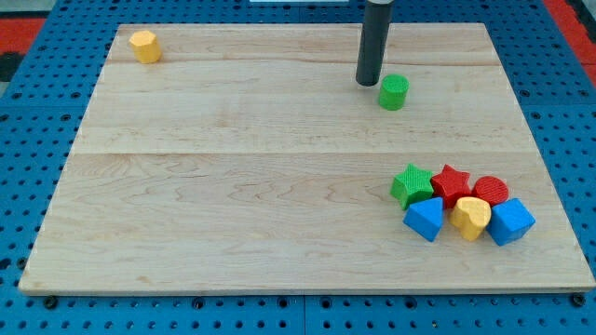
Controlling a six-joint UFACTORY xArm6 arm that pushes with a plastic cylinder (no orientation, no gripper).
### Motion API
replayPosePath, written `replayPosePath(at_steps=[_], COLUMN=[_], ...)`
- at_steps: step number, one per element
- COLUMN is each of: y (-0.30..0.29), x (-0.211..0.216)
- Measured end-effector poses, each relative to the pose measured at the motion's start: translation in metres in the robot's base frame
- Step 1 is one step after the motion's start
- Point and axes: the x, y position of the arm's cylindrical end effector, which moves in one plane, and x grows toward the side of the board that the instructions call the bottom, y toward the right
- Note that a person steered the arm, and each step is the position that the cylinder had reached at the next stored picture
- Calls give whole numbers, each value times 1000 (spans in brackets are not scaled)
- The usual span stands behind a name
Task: Move the green circle to the group of blocks
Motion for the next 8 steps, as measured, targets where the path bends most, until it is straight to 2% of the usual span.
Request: replayPosePath(at_steps=[1, 2, 4, 5, 7, 8], y=[36, 79, 88, 126, 128, 134], x=[36, 93, 64, 74, 138, 121])
